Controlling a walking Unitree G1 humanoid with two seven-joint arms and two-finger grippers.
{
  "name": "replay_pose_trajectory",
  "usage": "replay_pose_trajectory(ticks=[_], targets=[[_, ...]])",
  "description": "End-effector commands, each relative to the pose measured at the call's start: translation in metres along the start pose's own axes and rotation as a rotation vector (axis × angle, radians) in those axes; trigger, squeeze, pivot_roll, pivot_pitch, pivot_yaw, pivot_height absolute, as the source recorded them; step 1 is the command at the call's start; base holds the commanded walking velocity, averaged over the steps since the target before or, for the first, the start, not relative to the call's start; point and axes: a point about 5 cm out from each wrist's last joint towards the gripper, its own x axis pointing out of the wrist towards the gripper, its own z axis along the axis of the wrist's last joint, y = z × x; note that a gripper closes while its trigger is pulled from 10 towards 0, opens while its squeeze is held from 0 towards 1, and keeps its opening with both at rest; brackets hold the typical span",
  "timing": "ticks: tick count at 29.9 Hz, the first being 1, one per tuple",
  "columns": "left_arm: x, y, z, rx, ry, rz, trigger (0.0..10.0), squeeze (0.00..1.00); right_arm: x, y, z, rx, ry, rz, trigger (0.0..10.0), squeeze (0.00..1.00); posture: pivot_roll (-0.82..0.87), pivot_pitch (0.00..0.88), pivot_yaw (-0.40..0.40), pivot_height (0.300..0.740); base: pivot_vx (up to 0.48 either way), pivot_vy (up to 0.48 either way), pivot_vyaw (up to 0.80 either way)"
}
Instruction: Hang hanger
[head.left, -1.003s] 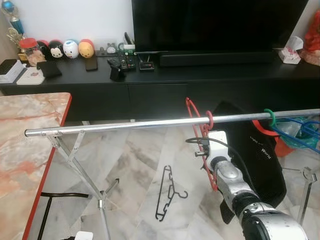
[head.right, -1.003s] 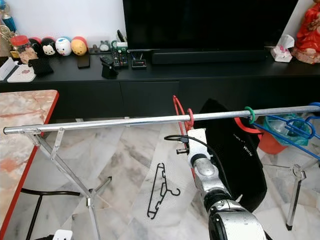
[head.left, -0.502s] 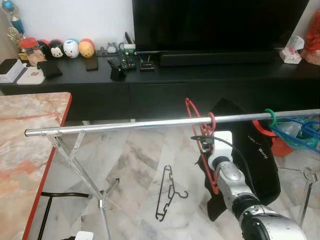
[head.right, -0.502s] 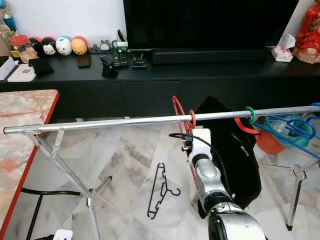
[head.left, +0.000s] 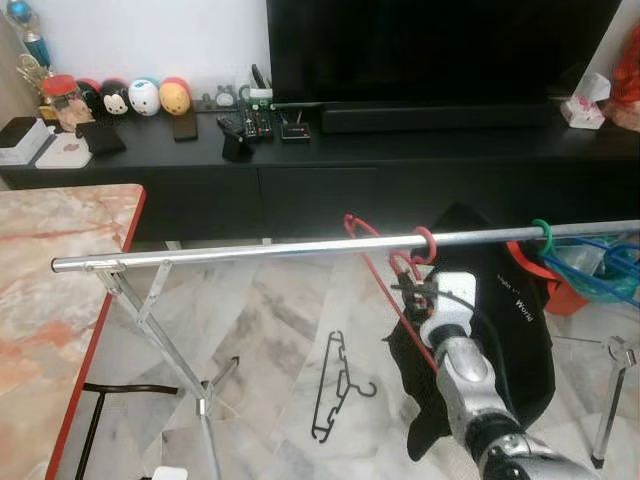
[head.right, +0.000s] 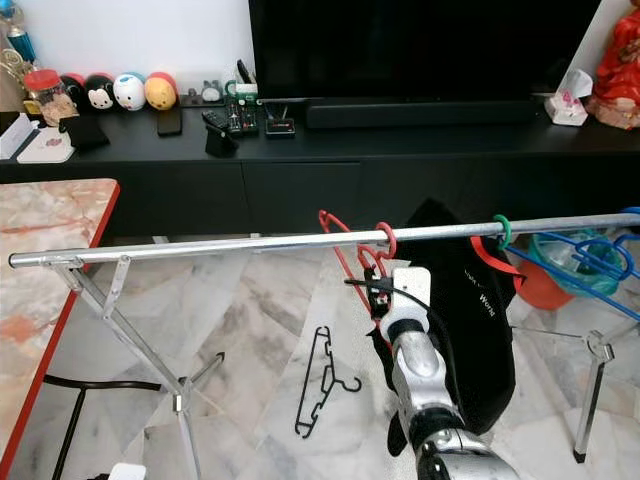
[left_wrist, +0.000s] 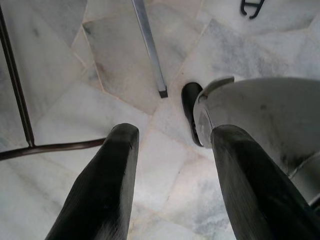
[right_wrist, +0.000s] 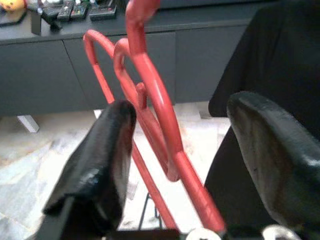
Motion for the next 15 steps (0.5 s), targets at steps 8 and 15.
replay_pose_trajectory(ticks=[8, 15], targets=[[-0.005, 0.001, -0.016, 0.006, 0.046, 0.006, 10.0, 0.0, -0.02, -0.001, 0.001, -0.003, -0.155, -0.009, 10.0, 1.0, 0.02, 0.0, -0.028, 0.74, 0.0, 0.0, 0.0], [-0.004, -0.002, -0.016, 0.004, 0.049, 0.004, 10.0, 0.0, -0.032, 0.002, -0.005, -0.02, -0.16, 0.028, 10.0, 1.0, 0.02, 0.0, -0.031, 0.74, 0.0, 0.0, 0.0]])
